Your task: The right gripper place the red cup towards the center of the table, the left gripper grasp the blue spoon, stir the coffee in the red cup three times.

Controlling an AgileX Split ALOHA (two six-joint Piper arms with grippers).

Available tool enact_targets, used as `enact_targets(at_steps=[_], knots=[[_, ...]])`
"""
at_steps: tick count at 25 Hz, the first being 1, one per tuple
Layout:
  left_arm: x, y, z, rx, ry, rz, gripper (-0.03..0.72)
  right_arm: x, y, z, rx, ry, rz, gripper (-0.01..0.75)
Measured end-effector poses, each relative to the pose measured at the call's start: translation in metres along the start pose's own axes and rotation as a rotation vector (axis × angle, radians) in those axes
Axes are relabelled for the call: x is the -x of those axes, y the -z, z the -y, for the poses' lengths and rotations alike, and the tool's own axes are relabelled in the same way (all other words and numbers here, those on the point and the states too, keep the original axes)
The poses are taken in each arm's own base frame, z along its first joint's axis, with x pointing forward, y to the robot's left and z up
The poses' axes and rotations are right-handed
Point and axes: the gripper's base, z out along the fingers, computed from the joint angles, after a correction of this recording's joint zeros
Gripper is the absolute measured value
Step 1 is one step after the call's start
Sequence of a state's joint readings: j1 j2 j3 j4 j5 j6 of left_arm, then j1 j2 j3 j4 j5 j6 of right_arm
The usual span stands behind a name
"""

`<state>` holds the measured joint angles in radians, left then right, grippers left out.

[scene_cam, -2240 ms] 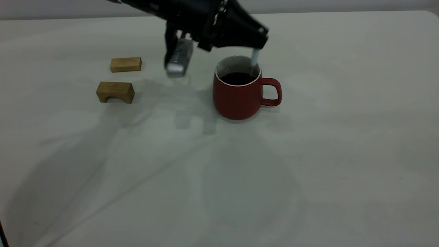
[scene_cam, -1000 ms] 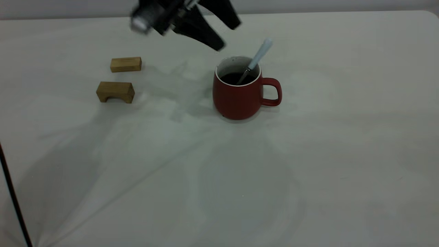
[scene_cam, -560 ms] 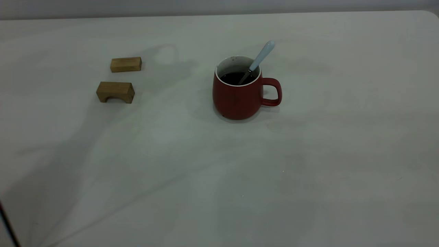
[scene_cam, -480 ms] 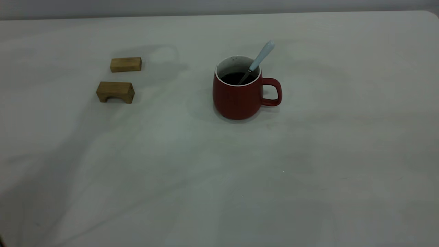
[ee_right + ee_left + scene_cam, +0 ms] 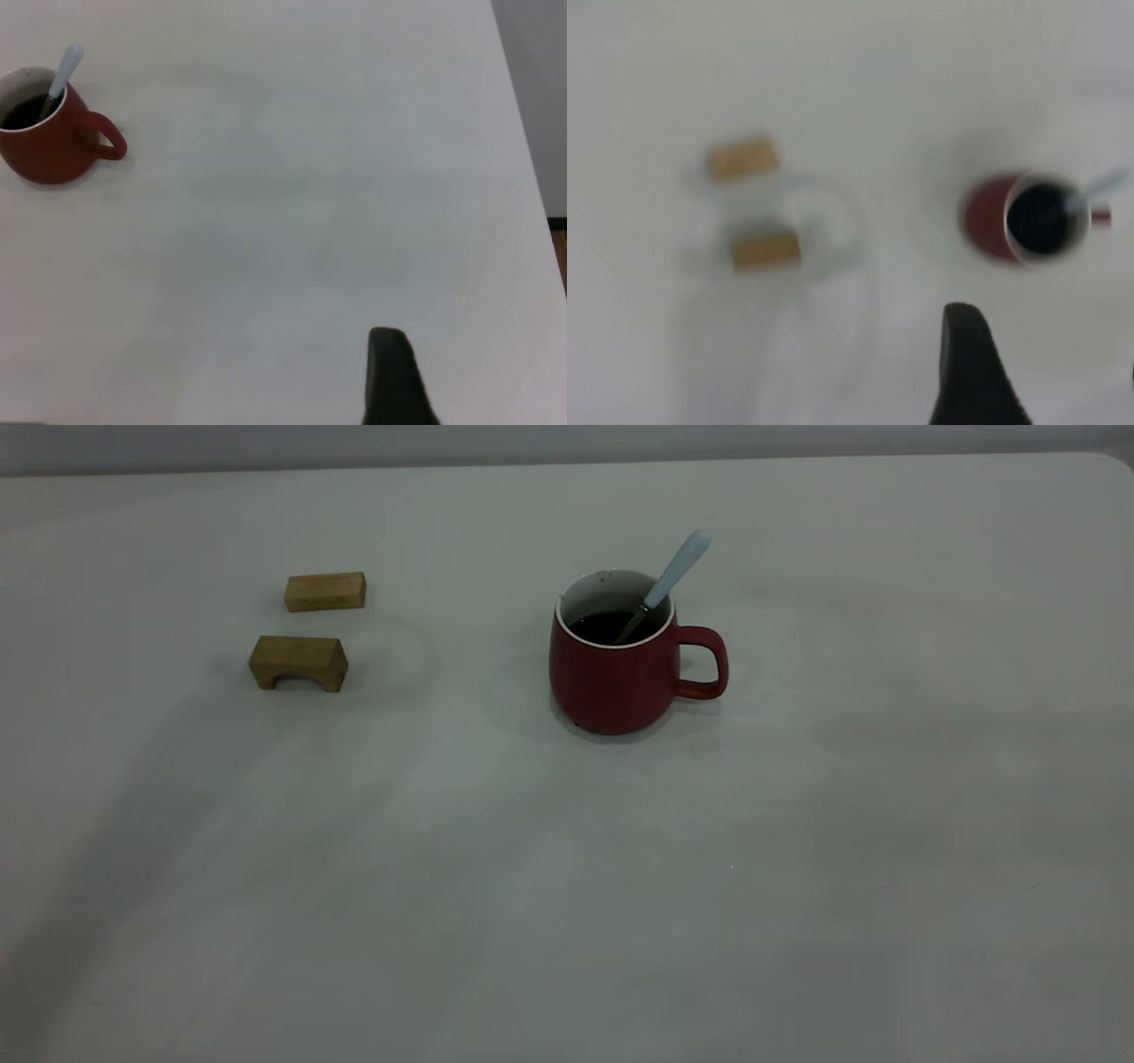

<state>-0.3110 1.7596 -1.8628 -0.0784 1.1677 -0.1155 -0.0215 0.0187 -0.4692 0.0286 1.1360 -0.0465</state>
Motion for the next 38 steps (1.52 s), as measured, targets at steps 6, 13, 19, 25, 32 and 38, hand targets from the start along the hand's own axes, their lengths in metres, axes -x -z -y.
enact_targets(at_steps=[6,13,19,25,32,38], knots=[[-0.091,0.039,-0.009,0.008,0.020,-0.071,0.499,0.000,0.000,0.000,0.000,0.000,0.000,0.511],[-0.216,0.060,-0.034,0.051,-0.051,-0.089,0.499,0.000,0.000,0.000,0.000,0.000,0.000,0.511],[-0.298,0.063,-0.057,0.137,0.067,0.006,0.499,0.000,0.000,0.000,0.000,0.000,0.000,0.511],[-0.349,0.063,-0.056,0.190,0.122,0.192,0.499,0.000,0.000,0.000,0.000,0.000,0.000,0.511],[-0.382,0.055,-0.052,0.222,0.129,0.339,0.499,0.000,0.000,0.000,0.000,0.000,0.000,0.511],[-0.397,0.060,-0.048,0.232,0.114,0.449,0.499,0.000,0.000,0.000,0.000,0.000,0.000,0.511]])
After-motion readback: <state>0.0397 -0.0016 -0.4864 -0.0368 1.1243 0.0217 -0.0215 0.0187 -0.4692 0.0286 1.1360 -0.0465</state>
